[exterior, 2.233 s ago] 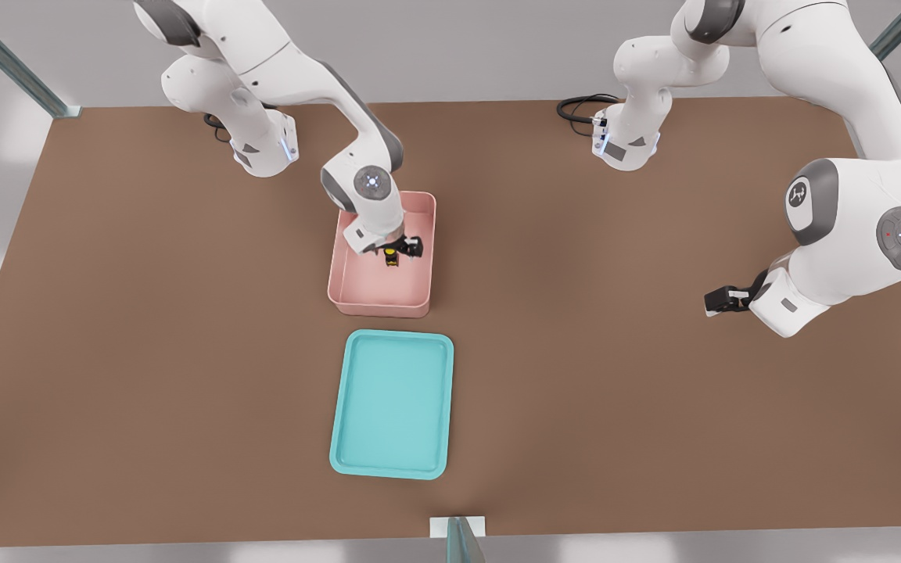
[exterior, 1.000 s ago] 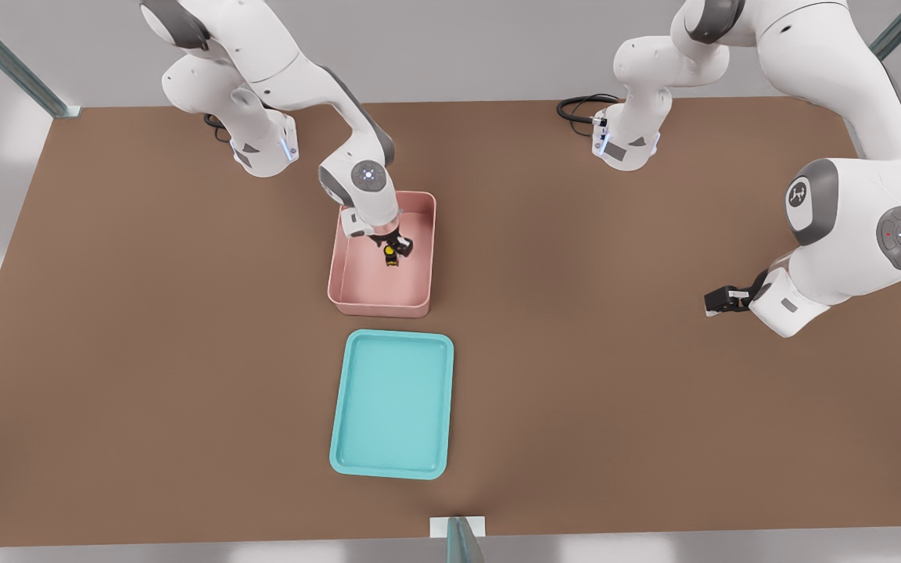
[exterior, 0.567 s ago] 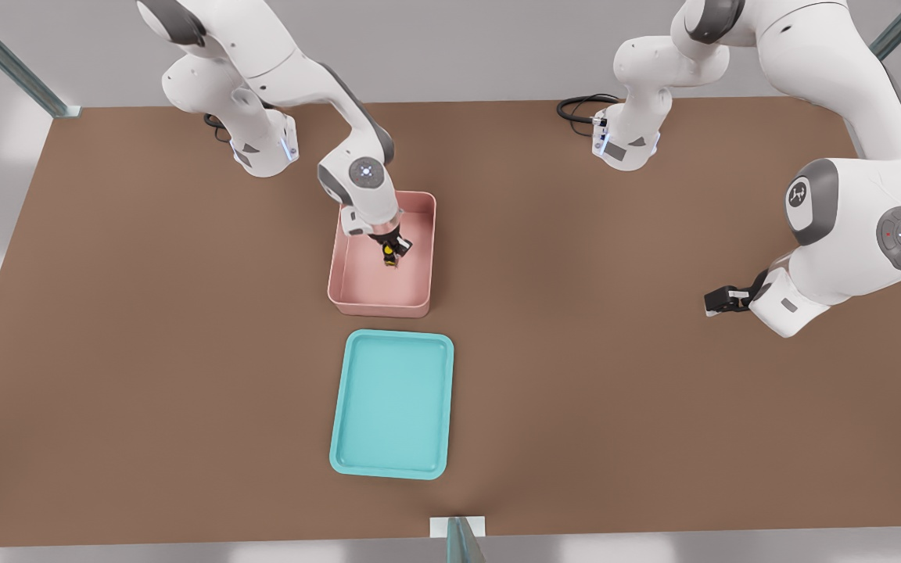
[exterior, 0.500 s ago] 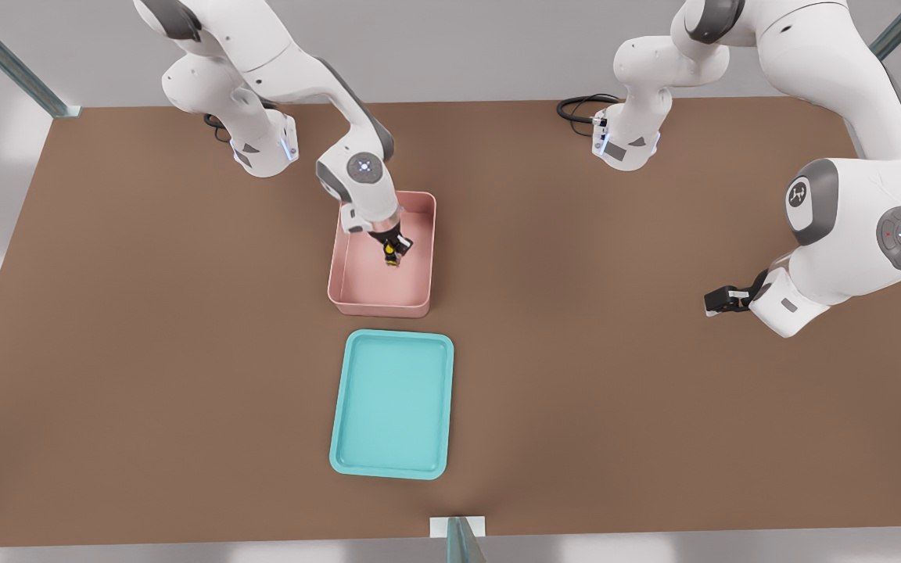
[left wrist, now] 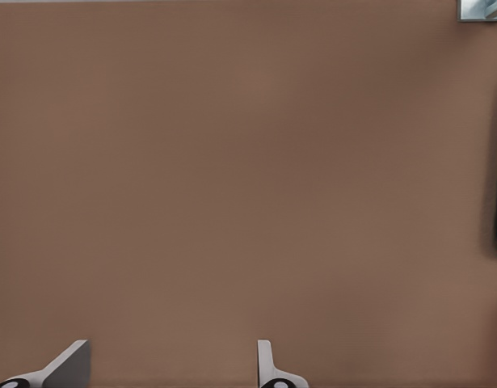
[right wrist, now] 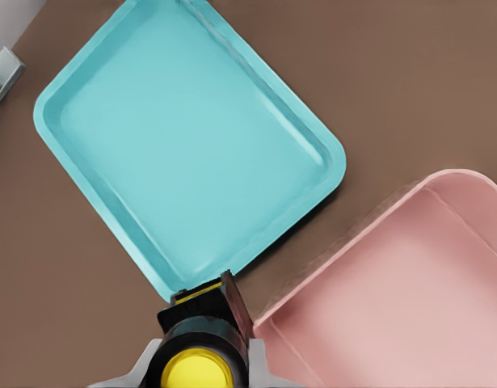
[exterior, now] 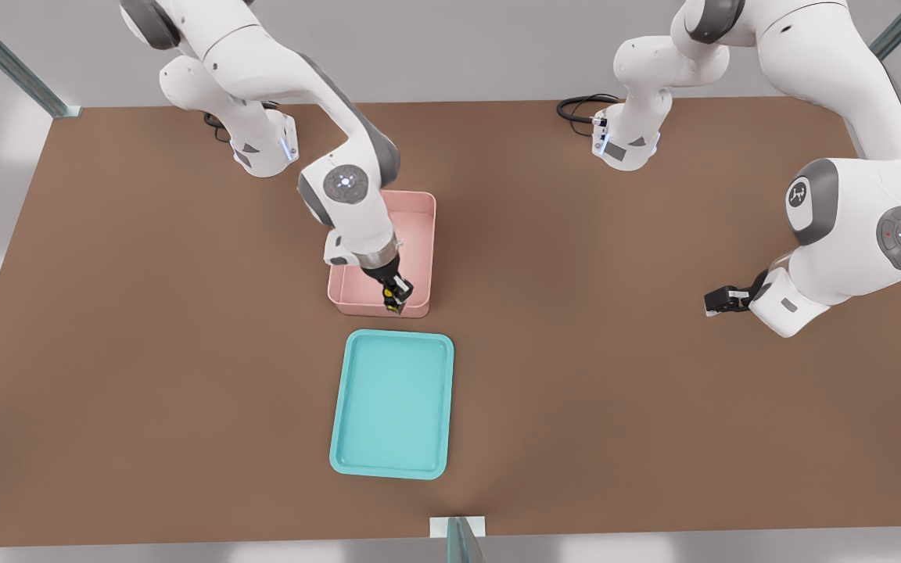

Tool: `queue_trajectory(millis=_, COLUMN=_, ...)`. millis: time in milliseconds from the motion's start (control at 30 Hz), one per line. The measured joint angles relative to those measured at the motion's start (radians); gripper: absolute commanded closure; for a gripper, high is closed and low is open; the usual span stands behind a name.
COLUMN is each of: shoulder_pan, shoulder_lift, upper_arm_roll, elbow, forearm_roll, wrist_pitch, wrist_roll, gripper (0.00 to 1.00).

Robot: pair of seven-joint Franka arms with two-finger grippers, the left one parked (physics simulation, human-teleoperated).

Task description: The left arm remains still, and the right arm places the button from the box into the tray

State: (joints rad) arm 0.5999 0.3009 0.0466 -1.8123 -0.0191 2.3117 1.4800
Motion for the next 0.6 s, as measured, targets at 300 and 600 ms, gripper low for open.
queue_trajectory(millis=300, shoulder_pan=-0.142, shoulder_lift=0.291, upper_arm_roll=0.036, elbow=0.339, forearm_roll=0.018, wrist_pitch=-0.087, wrist_roll=-0.014, gripper=0.55)
queue_trajectory(millis=600, shoulder_pan=-0.156, shoulder_lift=0.478, upper_arm_roll=0.059, elbow=0.414, forearm_roll=0.018, wrist_pitch=-0.038, wrist_roll=-0.024, gripper=0.55)
